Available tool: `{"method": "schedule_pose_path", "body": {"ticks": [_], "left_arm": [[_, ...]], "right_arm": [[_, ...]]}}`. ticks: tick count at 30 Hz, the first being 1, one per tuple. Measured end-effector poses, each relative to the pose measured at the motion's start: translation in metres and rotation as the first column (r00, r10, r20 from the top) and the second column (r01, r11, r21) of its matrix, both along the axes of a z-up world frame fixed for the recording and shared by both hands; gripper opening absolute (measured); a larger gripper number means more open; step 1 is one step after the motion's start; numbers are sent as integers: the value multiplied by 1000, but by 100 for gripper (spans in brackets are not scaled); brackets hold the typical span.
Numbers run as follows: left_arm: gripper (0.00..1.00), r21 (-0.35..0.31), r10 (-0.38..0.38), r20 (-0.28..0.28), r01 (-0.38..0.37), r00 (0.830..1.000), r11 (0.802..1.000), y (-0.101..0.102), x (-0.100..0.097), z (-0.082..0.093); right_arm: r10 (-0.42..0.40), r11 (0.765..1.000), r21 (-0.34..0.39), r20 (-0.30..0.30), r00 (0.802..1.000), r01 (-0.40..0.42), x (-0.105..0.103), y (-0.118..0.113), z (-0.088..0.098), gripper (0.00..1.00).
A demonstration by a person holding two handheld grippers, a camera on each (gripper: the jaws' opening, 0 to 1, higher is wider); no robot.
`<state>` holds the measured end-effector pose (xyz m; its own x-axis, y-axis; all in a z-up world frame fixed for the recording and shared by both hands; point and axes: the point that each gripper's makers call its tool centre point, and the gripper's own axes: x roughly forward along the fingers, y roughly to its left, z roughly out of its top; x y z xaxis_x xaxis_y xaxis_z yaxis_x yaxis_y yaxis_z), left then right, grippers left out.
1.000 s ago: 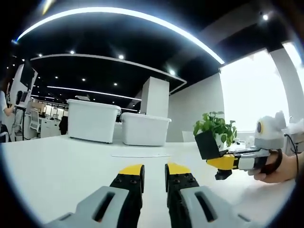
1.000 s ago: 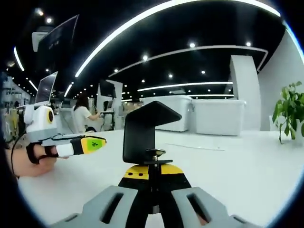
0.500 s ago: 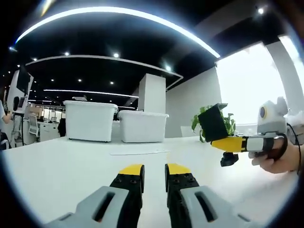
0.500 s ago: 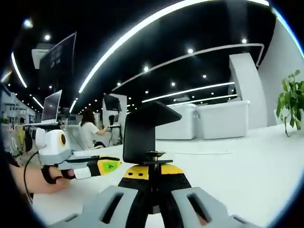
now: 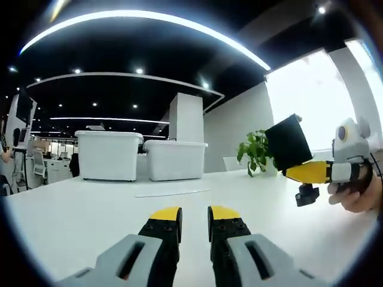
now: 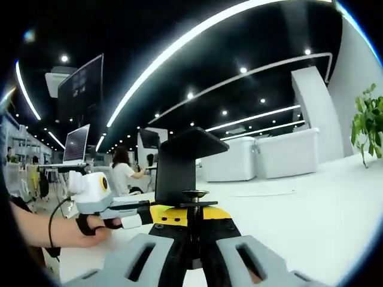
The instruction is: Clamp the fixed fixture on the desktop, loosen the retaining clip, secure it to the edge of the desk, and tighten the retaining clip.
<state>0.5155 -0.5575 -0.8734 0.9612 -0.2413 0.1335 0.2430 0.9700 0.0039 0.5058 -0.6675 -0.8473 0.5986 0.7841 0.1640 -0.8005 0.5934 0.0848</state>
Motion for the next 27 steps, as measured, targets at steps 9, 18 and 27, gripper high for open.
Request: {"method": "schedule_pose_path", "body": {"ticks": [9, 18, 27], "left_arm": [[18, 0, -1, 0, 1, 1000, 1000, -4, -6, 0], [18, 7, -1, -4, 1, 1000, 1000, -3, -1, -2], [18, 13, 2, -8, -2, 1000, 1000, 1, 7, -2]], "right_arm": [[18, 1000, -8, 37, 999, -18, -21, -7, 1, 3], [45, 999, -1, 97, 994, -45, -51, -12, 14, 3], [68, 997, 30, 101, 993, -71, -74, -19, 27, 3]]}}
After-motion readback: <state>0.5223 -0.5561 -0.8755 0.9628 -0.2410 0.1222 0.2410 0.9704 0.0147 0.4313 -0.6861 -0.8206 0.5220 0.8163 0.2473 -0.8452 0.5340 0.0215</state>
